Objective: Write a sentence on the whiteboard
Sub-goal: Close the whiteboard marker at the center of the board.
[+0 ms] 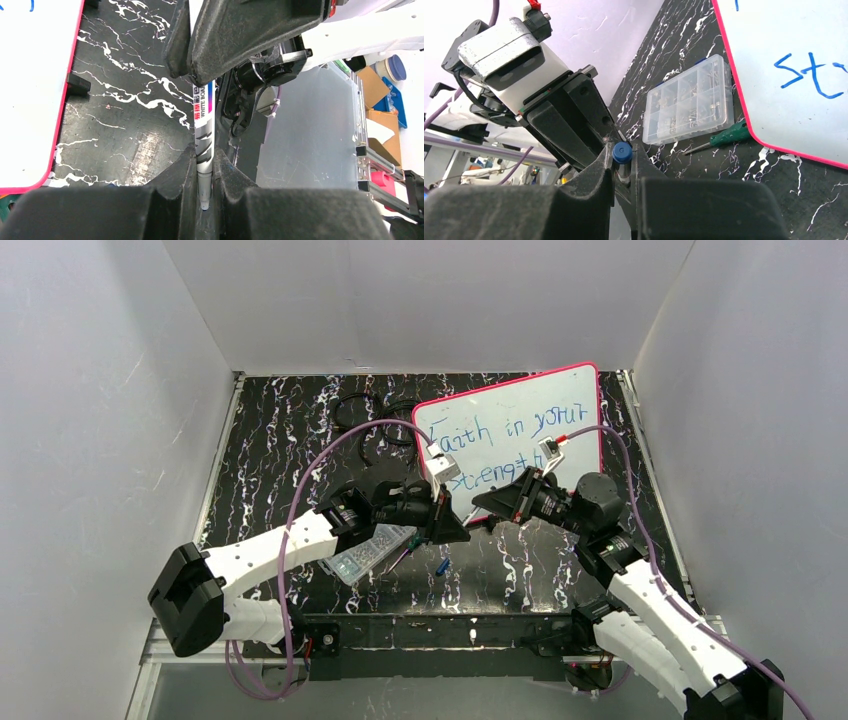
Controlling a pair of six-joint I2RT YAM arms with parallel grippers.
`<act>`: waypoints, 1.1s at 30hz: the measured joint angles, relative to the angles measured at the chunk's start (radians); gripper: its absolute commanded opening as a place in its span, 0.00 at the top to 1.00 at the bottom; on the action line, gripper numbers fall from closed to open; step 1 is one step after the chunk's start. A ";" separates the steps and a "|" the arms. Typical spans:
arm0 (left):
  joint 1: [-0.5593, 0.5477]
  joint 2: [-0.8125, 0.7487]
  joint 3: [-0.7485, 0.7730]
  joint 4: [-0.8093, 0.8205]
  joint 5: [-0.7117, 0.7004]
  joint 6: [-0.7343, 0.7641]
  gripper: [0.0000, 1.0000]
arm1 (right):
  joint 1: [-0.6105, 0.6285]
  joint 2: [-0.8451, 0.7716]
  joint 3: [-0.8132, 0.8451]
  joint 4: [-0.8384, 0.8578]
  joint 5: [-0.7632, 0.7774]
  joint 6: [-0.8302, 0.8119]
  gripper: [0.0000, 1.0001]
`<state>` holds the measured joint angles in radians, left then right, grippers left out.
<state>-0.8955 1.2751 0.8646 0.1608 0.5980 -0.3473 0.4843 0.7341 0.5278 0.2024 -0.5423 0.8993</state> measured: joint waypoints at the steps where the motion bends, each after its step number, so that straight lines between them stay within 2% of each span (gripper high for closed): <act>1: 0.000 0.000 0.000 -0.001 -0.005 -0.004 0.75 | 0.000 -0.002 0.000 -0.006 0.010 -0.008 0.99; 3: -0.001 0.000 -0.004 0.005 -0.019 -0.014 0.38 | 0.002 -0.017 0.000 -0.024 0.037 -0.021 0.99; 5: -0.001 -0.008 -0.022 0.006 -0.053 -0.045 0.25 | 0.003 -0.040 0.000 -0.055 0.075 -0.049 0.99; 6: -0.002 -0.017 -0.037 -0.001 -0.078 -0.067 0.24 | 0.003 -0.051 0.000 -0.071 0.092 -0.064 0.99; 10: -0.002 -0.072 -0.124 -0.060 -0.180 -0.146 0.25 | 0.003 -0.094 0.000 -0.171 0.178 -0.136 0.99; 14: -0.012 -0.122 -0.204 -0.151 -0.251 -0.156 0.37 | 0.003 -0.113 0.000 -0.262 0.229 -0.182 0.99; 18: -0.049 -0.114 -0.213 -0.272 -0.348 -0.137 0.41 | 0.003 -0.146 -0.011 -0.315 0.268 -0.206 0.99; 25: -0.175 0.067 -0.124 -0.379 -0.504 -0.121 0.43 | 0.003 -0.180 -0.063 -0.373 0.332 -0.208 0.99; 33: -0.220 0.231 -0.039 -0.381 -0.584 -0.090 0.49 | 0.002 -0.219 -0.085 -0.387 0.357 -0.212 0.99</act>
<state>-1.1152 1.5063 0.8257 -0.2207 0.0139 -0.4374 0.4866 0.5152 0.4427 -0.1848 -0.1848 0.6876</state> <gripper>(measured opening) 0.541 0.175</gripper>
